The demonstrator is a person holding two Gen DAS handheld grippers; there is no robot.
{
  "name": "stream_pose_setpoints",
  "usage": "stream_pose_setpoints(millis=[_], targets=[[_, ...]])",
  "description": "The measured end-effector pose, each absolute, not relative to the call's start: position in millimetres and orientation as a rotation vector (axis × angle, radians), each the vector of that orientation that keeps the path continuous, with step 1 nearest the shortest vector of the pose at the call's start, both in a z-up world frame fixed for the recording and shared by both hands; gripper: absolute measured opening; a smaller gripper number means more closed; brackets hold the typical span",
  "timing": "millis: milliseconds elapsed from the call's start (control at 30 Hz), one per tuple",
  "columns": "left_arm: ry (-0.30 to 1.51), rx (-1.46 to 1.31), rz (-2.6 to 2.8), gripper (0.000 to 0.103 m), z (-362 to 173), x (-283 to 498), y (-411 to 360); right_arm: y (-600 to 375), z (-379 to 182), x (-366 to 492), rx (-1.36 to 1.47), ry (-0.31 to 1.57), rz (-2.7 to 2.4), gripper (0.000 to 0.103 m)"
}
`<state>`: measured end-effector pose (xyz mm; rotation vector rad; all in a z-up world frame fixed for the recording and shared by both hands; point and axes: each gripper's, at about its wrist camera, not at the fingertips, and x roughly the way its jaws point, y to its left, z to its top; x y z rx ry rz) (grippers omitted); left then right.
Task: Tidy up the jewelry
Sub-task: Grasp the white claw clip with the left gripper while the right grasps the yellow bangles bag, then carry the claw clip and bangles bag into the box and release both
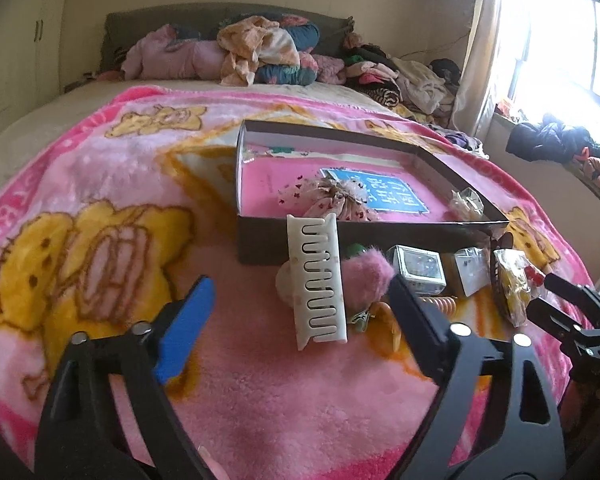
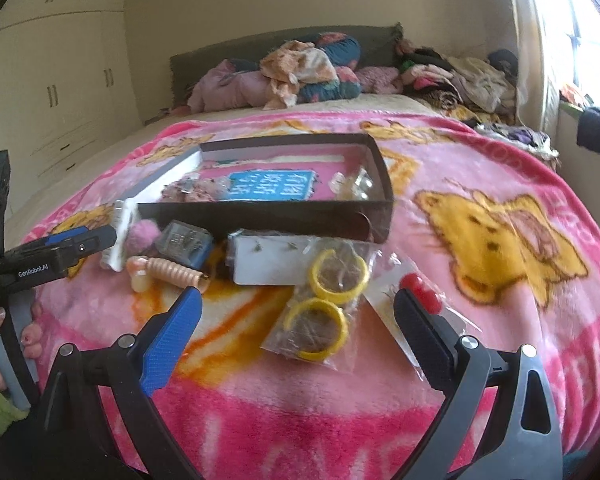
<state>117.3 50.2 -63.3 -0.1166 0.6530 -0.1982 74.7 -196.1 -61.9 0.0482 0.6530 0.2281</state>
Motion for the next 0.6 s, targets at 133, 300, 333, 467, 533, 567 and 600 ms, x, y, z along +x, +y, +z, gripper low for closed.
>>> stream_pose_setpoints(millis=[133, 300, 333, 467, 533, 567, 600], targets=[[0.672, -0.148, -0.209, 0.06, -68.1, 123.2, 51.4, -197.2, -67.1, 79.1, 0.052, 0.669, 0.218, 0.094], [0.711, -0.199, -0.224, 0.046, -76.5, 131.0, 56.3, -192.1, -74.3, 89.2, 0.036, 0.696, 0.212, 0.08], [0.715, -0.206, -0.228, 0.045, -77.5, 131.8, 56.7, -190.3, -76.8, 91.6, 0.03, 0.707, 0.213, 0.072], [0.727, -0.223, -0.252, 0.036, -79.1, 134.2, 57.0, -188.9, -85.0, 95.4, 0.02, 0.733, 0.204, 0.043], [0.729, -0.22, -0.266, 0.028, -79.3, 134.5, 54.5, -190.5, -84.1, 94.1, 0.028, 0.724, 0.202, 0.041], [0.729, -0.218, -0.273, 0.027, -78.9, 134.6, 53.7, -192.0, -82.8, 93.6, 0.032, 0.72, 0.197, 0.041], [0.728, -0.212, -0.276, 0.023, -78.1, 134.8, 51.5, -193.5, -81.7, 93.1, 0.042, 0.719, 0.199, 0.041]])
